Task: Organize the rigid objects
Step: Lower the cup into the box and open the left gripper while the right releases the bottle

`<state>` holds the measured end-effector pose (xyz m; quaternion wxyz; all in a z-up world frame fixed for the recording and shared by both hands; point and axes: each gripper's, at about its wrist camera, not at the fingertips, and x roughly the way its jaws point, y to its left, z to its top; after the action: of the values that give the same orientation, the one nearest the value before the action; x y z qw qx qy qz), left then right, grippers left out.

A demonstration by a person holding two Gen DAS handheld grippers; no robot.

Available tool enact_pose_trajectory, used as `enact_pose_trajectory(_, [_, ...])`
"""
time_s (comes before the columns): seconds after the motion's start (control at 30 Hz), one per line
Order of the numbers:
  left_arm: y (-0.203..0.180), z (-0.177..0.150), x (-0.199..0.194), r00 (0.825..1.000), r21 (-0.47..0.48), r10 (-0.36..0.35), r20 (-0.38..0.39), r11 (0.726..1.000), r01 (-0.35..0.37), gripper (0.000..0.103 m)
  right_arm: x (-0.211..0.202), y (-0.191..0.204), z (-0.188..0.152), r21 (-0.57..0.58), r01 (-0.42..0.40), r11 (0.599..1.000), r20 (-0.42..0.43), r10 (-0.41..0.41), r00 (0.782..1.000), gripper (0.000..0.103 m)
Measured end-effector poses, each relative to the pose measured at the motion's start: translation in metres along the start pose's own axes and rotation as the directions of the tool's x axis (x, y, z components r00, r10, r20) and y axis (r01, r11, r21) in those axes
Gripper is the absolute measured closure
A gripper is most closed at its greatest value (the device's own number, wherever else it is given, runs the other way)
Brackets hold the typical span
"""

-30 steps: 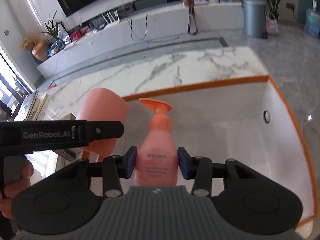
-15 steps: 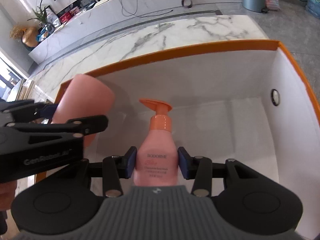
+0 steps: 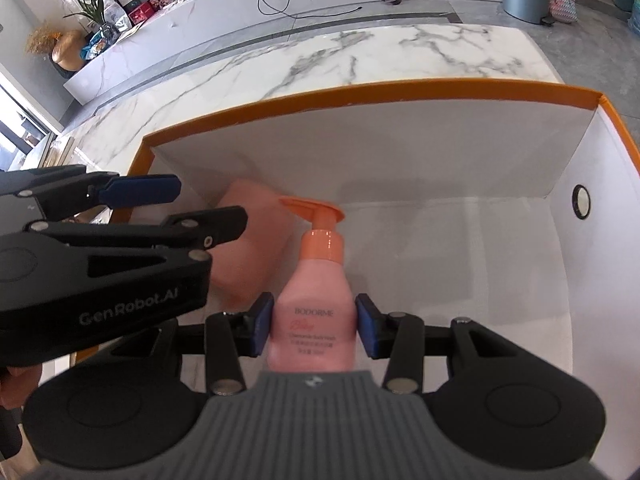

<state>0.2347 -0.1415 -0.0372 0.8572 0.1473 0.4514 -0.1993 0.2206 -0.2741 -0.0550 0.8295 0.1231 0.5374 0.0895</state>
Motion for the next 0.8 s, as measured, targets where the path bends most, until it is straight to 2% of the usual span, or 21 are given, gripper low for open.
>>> enact_pose_trajectory(0.2, [0.012,-0.005,-0.023,0.997,-0.056,-0.034,0.074,0.998,0.038,0.037,0.004,0.005,0.0,0.006,0.011,1.0,-0.024,-0.011,1.0,0.058])
enact_pose_trajectory(0.4, [0.035,-0.013,-0.049,0.989,-0.158,-0.043,0.141,0.985,0.065,0.037,0.01,0.008,0.002,0.025,0.026,0.999,-0.054,-0.024,0.998,0.058])
enact_pose_trajectory(0.5, [0.046,-0.018,-0.05,0.991,-0.195,-0.028,0.131,0.979,0.054,0.037,0.012,0.012,0.004,0.026,0.022,0.999,-0.055,-0.021,0.998,0.058])
enact_pose_trajectory(0.63, [0.06,-0.027,-0.041,0.993,-0.253,-0.081,0.084,0.962,0.1,0.039,0.016,0.02,0.008,0.021,0.014,1.0,-0.059,-0.012,0.998,0.058])
enact_pose_trajectory(0.8, [0.071,-0.038,-0.029,0.987,-0.309,-0.151,0.055,0.938,0.161,0.058,0.023,0.033,0.012,-0.028,0.017,0.999,-0.059,-0.019,0.998,0.058])
